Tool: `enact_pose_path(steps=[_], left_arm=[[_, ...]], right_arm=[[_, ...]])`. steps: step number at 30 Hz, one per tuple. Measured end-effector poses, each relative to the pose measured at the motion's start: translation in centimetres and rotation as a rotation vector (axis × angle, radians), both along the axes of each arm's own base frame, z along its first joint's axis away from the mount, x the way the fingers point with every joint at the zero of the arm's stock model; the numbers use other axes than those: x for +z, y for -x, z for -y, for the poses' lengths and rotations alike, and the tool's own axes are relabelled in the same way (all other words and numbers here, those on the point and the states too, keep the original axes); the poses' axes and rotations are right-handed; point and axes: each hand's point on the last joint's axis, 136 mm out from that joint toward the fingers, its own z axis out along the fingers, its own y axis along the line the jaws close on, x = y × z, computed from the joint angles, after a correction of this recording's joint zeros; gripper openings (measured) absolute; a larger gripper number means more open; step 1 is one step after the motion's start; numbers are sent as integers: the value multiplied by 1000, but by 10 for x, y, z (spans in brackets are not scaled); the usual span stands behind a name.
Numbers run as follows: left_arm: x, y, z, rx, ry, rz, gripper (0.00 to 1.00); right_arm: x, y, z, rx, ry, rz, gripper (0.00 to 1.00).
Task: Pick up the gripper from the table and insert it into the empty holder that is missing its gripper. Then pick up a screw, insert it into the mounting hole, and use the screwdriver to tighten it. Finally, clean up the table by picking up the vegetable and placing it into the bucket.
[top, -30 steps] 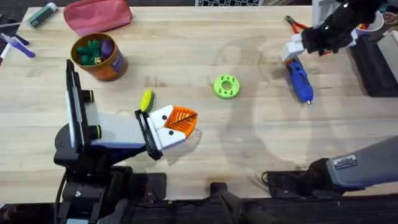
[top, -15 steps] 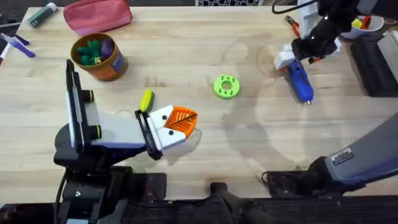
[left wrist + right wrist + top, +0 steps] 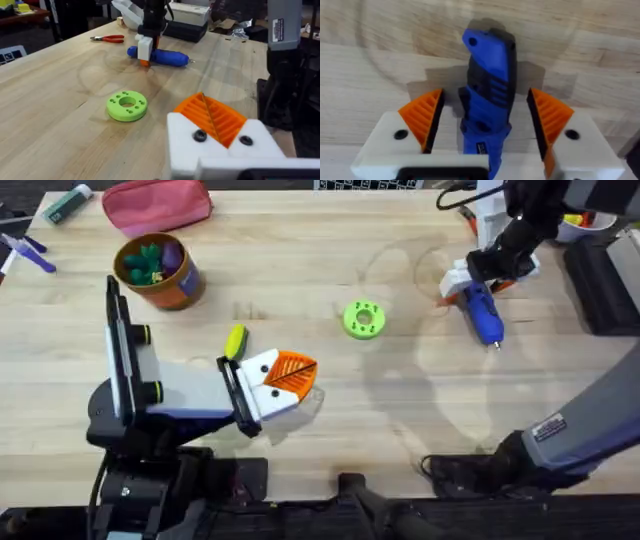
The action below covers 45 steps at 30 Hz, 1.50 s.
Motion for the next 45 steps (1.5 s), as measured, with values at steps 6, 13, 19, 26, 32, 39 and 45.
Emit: enact_pose_path(steps=[6, 13, 19, 26, 32, 39, 45], left_arm=[[0, 0, 0, 0, 0, 1, 8], [0, 0, 0, 0, 0, 0, 8], [0, 0, 0, 0, 0, 0, 8], [0, 0, 0, 0, 0, 0, 8], [0, 0, 0, 0, 0, 0, 8], [0, 0, 0, 0, 0, 0, 8], [0, 0, 0, 0, 0, 0, 8]], right_arm=[[-1, 3, 5, -17, -11, -8, 905], [-1, 3, 7, -21, -13, -7, 795], [-1, 2, 7, -21, -13, -3, 419], [-2, 0, 7, -20, -11, 3, 22], [-2, -1, 7, -20, -13, 4, 25], [0, -3, -8, -12, -98, 14, 25], [46, -9, -24, 3, -171, 128, 25]])
